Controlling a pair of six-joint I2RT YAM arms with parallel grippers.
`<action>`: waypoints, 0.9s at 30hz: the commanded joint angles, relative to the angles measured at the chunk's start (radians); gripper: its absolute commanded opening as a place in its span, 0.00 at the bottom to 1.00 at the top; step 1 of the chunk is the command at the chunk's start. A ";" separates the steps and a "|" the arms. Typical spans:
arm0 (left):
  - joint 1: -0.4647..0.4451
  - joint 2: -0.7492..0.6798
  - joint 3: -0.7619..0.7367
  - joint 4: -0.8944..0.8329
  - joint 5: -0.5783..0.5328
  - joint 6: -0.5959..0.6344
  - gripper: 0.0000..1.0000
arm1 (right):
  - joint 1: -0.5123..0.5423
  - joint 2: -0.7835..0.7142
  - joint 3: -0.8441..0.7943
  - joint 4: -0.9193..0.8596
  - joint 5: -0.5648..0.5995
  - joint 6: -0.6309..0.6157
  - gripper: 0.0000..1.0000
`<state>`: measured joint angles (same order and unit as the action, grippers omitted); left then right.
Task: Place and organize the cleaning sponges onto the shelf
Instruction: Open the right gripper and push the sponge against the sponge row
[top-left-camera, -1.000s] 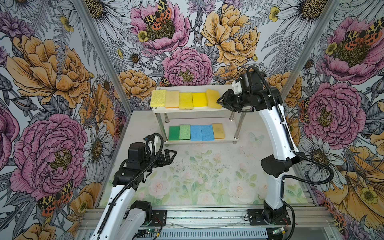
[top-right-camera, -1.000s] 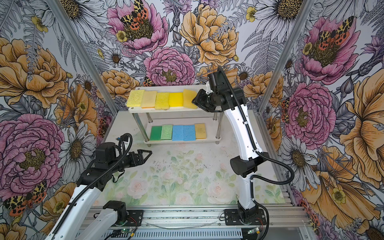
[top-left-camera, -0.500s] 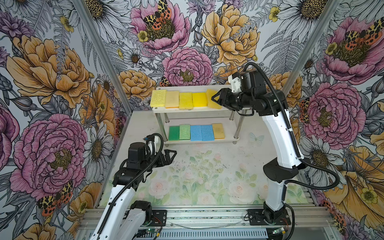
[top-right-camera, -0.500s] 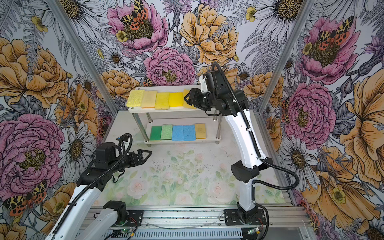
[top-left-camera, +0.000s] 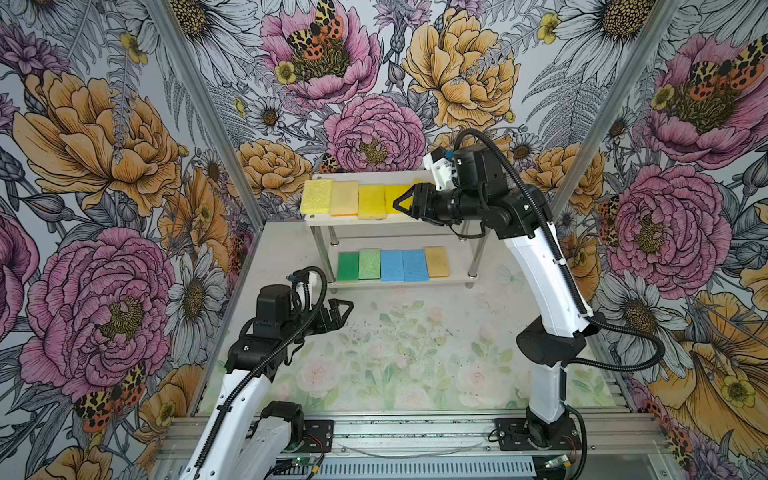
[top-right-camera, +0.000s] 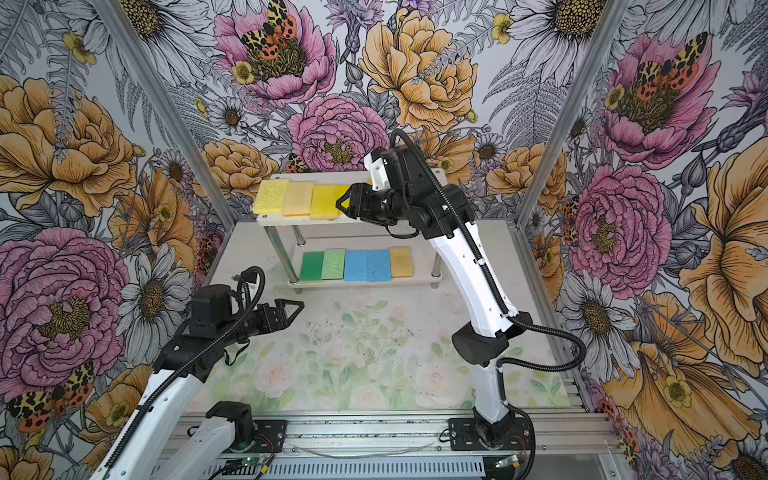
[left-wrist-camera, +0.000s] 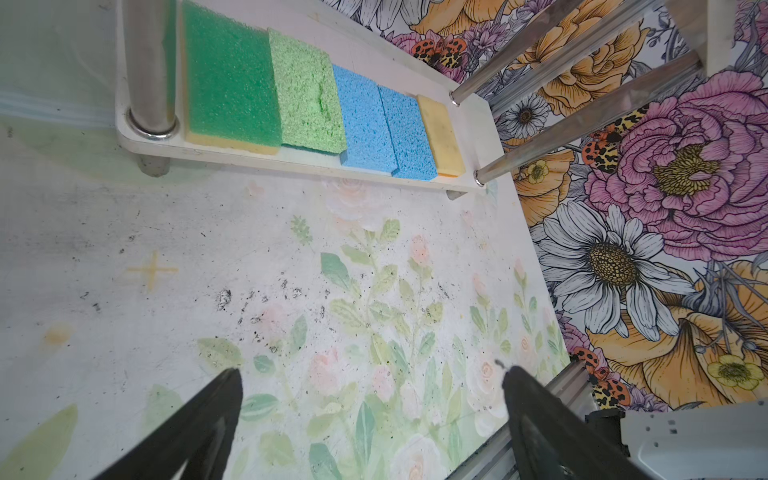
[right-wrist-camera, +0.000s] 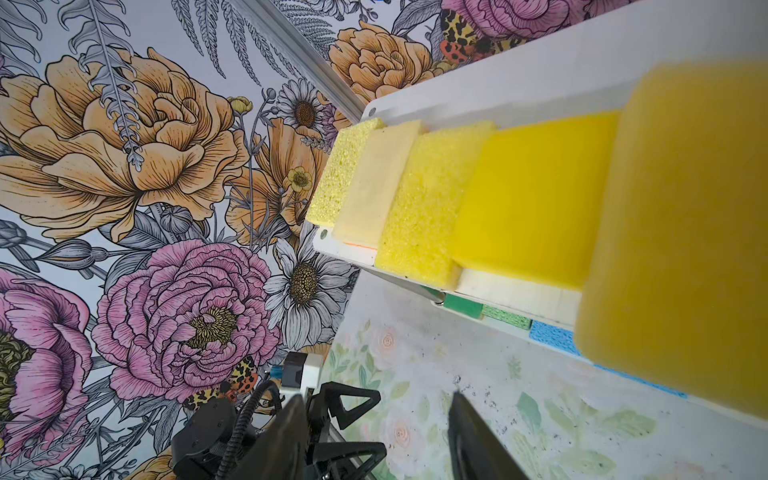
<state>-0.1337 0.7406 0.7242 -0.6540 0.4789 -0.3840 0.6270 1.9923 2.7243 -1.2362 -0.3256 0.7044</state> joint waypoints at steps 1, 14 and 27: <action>-0.007 -0.011 -0.008 0.016 -0.015 0.027 0.99 | -0.007 0.014 0.013 0.021 0.027 -0.024 0.56; -0.005 -0.016 -0.007 0.017 -0.016 0.028 0.99 | -0.038 0.002 -0.045 0.021 0.084 -0.033 0.56; -0.006 -0.017 -0.005 0.017 -0.014 0.028 0.99 | -0.054 -0.001 -0.077 0.021 0.130 -0.050 0.56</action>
<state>-0.1337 0.7387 0.7242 -0.6540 0.4789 -0.3817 0.5808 1.9953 2.6534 -1.2362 -0.2276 0.6781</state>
